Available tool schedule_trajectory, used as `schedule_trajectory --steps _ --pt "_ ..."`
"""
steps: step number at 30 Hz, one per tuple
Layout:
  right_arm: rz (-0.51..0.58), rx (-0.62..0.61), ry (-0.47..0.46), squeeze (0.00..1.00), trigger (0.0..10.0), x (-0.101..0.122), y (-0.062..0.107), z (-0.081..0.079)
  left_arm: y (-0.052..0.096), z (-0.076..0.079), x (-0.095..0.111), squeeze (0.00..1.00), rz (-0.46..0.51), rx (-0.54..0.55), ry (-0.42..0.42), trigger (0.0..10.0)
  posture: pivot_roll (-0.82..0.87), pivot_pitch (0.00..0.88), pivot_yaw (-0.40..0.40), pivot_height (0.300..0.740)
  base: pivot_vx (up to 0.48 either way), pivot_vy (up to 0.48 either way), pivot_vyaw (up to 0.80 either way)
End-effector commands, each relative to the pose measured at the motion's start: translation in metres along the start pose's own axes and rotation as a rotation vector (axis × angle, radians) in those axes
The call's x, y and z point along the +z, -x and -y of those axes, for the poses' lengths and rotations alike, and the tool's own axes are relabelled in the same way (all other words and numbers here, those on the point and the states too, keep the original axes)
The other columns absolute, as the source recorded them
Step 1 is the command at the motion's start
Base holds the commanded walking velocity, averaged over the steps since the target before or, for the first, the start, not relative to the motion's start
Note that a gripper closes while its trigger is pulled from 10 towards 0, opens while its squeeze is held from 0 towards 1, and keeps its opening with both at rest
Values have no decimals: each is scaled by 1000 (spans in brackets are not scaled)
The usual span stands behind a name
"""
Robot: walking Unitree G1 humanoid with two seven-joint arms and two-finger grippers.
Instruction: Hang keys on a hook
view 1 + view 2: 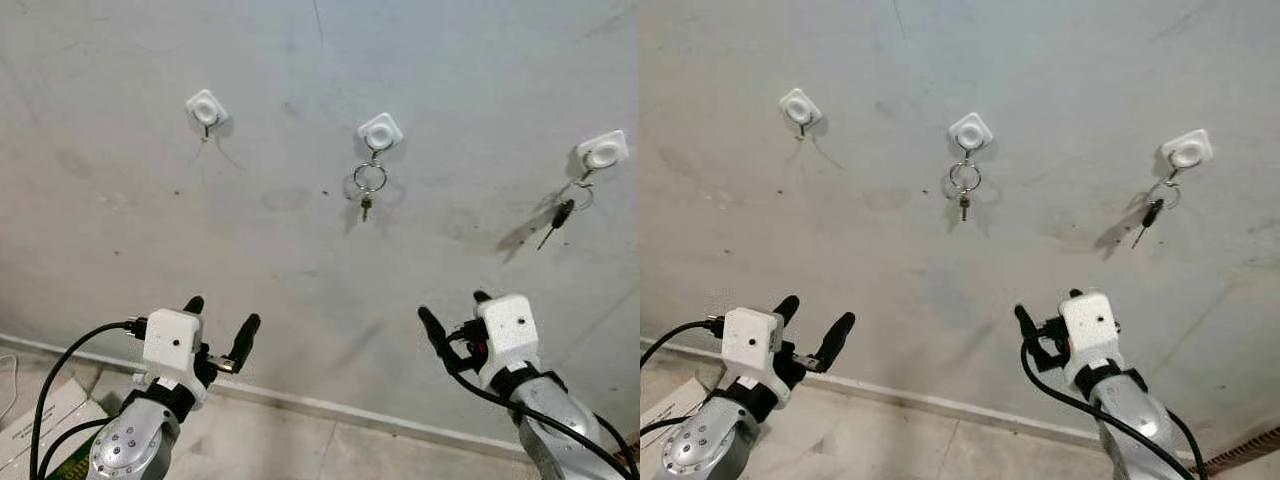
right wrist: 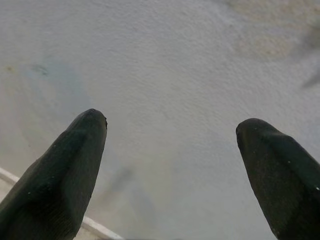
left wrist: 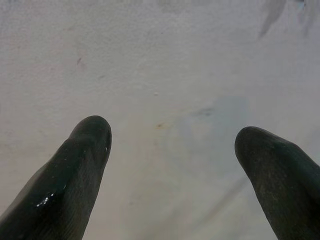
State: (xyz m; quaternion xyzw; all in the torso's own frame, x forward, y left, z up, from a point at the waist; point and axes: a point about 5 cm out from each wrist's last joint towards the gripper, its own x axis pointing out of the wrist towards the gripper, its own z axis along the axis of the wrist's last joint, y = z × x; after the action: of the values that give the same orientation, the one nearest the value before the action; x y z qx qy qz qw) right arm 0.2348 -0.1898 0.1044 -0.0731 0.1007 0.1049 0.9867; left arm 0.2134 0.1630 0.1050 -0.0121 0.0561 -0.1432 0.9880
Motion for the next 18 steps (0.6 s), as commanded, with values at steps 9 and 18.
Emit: schedule_trajectory --steps 9,18 --pt "2 -17 -41 0 10000 10 -3 -2 -14 10 5 0 5 -29 46 10000 31 0 23 740 0 0 -602" --pt "0 -8 -61 0 10000 14 -7 -5 -14 15 6 0 -3 -53 59 10000 28 0 22 740 0 280 -781"
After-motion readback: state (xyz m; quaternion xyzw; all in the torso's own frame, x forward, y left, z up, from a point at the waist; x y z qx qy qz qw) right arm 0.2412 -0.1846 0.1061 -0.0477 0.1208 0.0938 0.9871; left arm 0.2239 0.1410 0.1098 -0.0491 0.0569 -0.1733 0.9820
